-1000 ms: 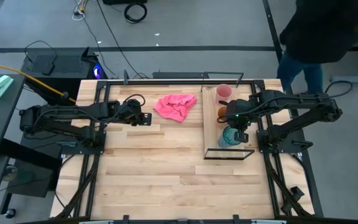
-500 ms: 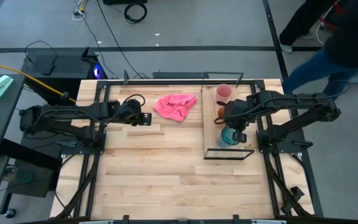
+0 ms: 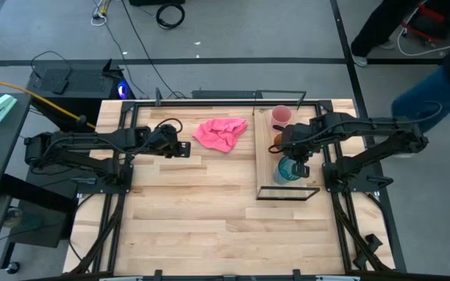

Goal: Stack small to large cups/mugs on shelf
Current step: Put the blue cup on the shelf

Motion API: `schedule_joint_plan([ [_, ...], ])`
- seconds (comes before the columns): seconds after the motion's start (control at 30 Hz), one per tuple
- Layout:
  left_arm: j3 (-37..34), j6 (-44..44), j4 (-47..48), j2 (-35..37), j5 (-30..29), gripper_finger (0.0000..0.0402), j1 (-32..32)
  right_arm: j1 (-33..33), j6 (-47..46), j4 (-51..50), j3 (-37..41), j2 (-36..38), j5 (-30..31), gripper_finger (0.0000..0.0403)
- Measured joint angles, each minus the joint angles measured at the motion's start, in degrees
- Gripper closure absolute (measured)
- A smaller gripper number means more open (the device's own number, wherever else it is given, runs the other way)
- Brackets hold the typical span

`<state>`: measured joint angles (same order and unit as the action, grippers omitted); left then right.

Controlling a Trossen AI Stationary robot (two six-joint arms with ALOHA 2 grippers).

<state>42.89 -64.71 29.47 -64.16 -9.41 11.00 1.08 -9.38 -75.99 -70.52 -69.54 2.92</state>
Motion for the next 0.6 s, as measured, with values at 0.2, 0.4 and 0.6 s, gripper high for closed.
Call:
schedule_joint_plan([
  [0.2, 0.00, 0.82, 0.02, 0.00, 0.00, 0.0366, 0.00, -0.02, 0.39, -0.07, 0.00, -0.60, -0.48, 0.0387],
  [0.4, 0.00, 0.87, 0.02, 0.00, 0.00, 0.0369, 0.00, -0.02, 0.51, -0.04, 0.00, -0.59, -0.47, 0.0380],
  [0.6, 0.00, 0.87, 0.02, 0.00, 0.00, 0.0373, 0.00, -0.02, 0.45, -0.04, 0.00, -0.59, -0.44, 0.0364],
])
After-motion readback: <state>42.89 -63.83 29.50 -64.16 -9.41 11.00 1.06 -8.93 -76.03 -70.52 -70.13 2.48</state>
